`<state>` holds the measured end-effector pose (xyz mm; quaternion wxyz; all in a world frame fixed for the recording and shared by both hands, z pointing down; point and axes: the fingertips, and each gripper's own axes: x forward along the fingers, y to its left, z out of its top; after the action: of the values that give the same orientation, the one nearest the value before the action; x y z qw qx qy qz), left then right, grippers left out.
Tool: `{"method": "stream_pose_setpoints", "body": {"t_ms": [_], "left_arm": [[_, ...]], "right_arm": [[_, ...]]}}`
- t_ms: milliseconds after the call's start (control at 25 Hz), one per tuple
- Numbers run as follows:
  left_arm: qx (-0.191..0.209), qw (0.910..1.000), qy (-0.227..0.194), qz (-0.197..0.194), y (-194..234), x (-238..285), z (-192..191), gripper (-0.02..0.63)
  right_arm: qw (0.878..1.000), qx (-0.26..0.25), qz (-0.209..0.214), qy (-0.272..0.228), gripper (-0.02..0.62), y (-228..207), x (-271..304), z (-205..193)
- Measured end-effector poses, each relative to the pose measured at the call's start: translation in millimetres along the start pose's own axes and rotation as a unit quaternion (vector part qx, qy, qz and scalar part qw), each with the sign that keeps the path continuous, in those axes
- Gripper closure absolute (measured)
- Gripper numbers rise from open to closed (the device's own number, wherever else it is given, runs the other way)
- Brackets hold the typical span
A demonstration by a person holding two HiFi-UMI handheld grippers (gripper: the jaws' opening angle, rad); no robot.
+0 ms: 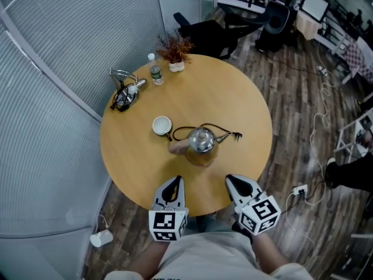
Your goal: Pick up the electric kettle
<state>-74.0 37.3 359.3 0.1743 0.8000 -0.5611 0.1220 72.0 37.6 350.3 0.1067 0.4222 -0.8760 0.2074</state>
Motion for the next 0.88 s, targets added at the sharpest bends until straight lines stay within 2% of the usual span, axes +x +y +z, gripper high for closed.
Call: {"method": "stream_pose_setpoints", "body": {"t_ms": [520,640,880], "left_arm": [[0.003,0.9994,0.032,0.013,33.4,42.5,-20.5,0.601],[0.000,0.9992,0.037,0.015,40.0,52.2,-24.6,0.589],[0.022,0.9984,0.046,0.024,52.5,68.9,-33.4,0.544]], "right_arm": [[1.000,0.012,-0.006,0.022,0.563,-13.2,29.4,-11.3],[0.999,0.018,-0.007,0.026,0.563,-18.8,37.8,-14.6],[0.999,0.027,-0.008,0.034,0.563,-26.6,51.4,-20.9]]}}
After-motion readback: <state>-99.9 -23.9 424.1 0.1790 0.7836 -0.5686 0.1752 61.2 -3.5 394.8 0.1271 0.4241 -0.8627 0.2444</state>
